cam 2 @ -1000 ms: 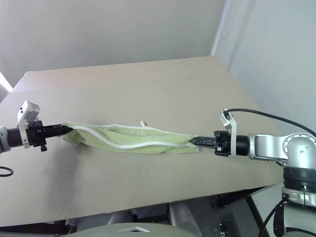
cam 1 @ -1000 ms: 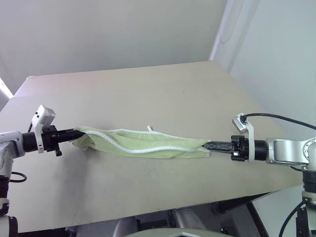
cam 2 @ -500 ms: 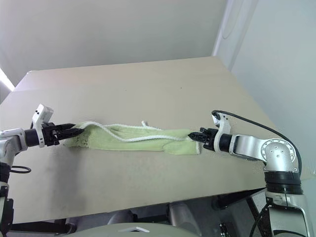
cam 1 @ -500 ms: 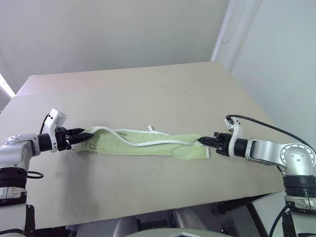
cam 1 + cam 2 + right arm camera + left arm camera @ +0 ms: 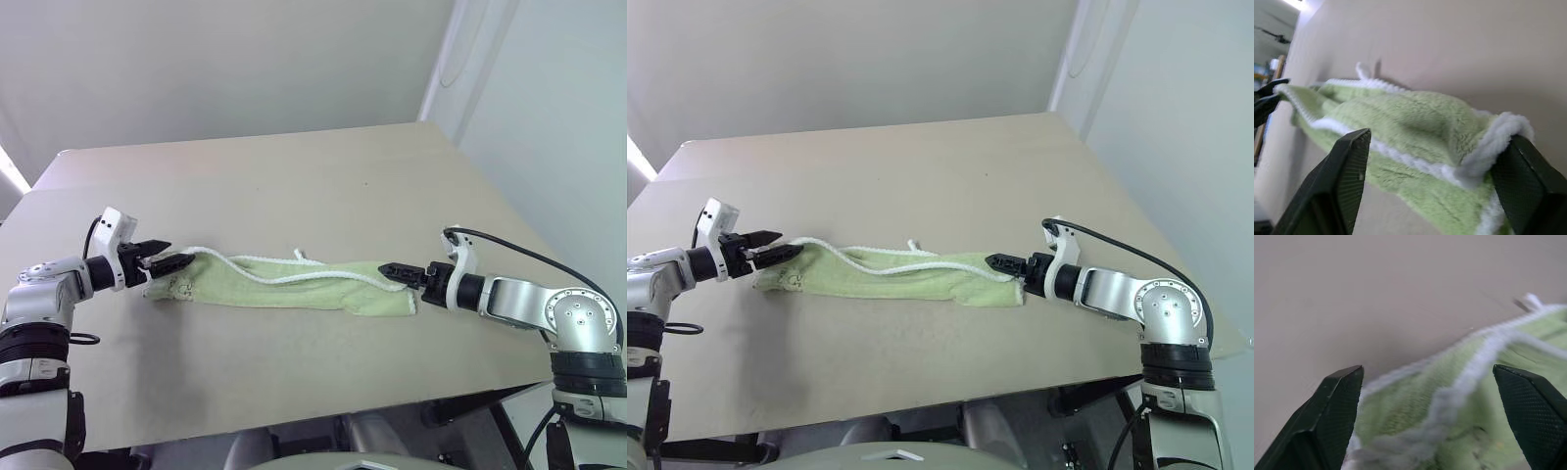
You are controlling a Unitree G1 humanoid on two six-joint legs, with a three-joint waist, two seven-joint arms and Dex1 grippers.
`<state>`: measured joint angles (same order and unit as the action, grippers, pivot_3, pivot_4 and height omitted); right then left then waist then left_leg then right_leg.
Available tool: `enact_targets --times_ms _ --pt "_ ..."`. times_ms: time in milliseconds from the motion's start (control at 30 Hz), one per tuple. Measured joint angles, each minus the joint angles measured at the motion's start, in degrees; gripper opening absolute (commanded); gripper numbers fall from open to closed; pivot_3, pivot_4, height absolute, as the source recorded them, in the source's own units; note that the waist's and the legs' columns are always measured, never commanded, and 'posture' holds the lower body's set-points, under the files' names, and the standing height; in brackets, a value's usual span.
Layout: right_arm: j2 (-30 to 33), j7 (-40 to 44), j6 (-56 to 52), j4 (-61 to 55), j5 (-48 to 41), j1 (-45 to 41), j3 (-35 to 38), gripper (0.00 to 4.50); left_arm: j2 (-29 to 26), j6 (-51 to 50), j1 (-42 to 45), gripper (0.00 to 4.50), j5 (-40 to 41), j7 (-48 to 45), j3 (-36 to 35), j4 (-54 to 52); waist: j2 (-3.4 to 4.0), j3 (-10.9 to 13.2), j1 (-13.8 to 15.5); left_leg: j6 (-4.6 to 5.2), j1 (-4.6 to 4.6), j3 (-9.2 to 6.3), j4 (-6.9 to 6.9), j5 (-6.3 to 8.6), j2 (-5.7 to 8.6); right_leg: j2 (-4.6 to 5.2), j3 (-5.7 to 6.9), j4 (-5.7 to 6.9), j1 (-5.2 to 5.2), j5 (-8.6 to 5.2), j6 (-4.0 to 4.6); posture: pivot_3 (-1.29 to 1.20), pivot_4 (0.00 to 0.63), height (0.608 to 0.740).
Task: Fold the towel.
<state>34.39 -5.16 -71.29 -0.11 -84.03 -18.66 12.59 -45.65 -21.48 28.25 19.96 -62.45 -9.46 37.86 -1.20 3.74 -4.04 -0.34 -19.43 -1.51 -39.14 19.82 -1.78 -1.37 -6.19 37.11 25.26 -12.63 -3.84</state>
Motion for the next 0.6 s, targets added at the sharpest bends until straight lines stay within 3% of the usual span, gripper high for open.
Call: enact_targets --times_ms 233,467,600 --pt "0.0 3.3 3.2 0.7 1.6 -1.7 4.3 3.53 1.8 4.9 1.7 4.5 -1.2 4.5 -1.0 3.5 0.0 0.0 0.0 0.0 -0.01 0.0 0.0 0.0 0.0 0.0 0.0 0.01 -0.02 0.02 -0.03 0.0 0.0 0.712" --pt "-1.7 2.6 3.1 2.1 -2.3 -3.5 6.2 3.53 2.1 7.1 1.8 4.5 -1.3 5.3 -1.0 3.7 -0.01 0.0 0.0 0.0 -0.03 0.0 0.0 0.0 0.0 0.0 0.0 0.01 -0.03 0.02 -0.03 0.0 0.0 0.712" --pt "-1.5 4.2 5.7 -1.6 2.7 -2.6 5.6 3.53 2.5 7.2 2.7 4.5 -1.3 6.6 -1.2 3.7 -0.01 0.0 0.1 0.0 -0.03 -0.01 0.0 0.0 0.01 0.0 0.0 0.01 -0.02 0.03 -0.04 0.0 0.0 0.712"
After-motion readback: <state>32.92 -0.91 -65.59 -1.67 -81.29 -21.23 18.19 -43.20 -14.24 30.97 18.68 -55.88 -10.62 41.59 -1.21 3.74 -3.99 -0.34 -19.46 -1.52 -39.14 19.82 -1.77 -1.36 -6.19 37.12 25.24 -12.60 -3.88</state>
